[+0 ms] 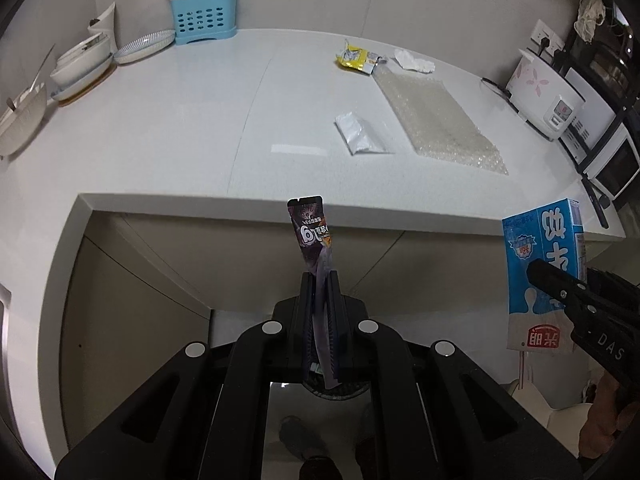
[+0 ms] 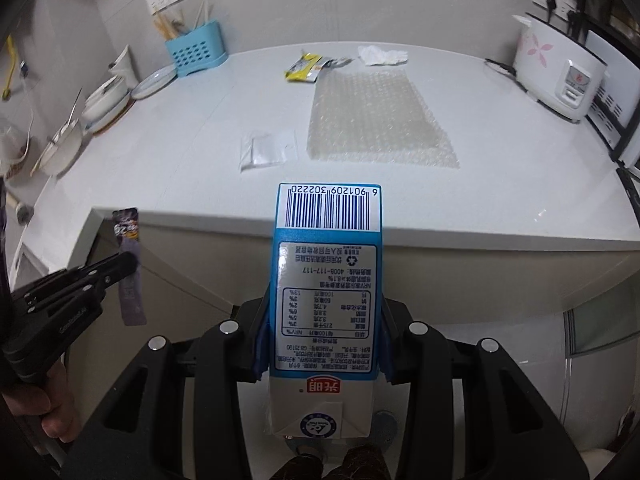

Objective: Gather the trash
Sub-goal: 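Carry the snack stick and milk carton down over the wastebasket with both tools, then open the right tool dropping the carton while the left tool drops the snack stick into the basket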

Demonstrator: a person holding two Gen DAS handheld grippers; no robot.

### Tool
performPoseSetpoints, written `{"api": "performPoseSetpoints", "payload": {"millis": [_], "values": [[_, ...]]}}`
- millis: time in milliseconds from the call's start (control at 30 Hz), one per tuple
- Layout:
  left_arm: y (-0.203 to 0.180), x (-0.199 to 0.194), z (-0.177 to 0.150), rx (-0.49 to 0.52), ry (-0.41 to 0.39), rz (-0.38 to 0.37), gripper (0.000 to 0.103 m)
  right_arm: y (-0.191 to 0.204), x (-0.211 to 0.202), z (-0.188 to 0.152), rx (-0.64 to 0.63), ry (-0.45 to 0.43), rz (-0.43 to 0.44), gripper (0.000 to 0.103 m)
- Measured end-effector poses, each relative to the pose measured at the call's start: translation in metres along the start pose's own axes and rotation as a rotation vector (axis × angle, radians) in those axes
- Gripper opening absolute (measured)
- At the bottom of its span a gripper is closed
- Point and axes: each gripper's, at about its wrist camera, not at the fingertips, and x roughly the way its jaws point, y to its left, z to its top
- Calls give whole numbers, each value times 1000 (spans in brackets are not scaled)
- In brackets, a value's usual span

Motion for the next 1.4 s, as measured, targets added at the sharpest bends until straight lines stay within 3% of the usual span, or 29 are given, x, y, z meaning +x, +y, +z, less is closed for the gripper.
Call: {"api": "performPoseSetpoints", "payload": {"millis": [367,767,1000,1300,1400], "values": [[4,102,-90,-33,89,-9,6,-14,114,-90,-47,112,25,39],[22,251,-204,-32,209,-24,6,-27,306,-206,-76,214,58,39],[28,313,-245,-21,280,-12,6,-33,392,-240,-58,267,42,39],[31,370,-269,-21,337,-2,6,-26,457,-262,-95,320,43,39],[33,382,-273,-16,354,-1,6,-31,461,-266,-77,328,54,55]]}}
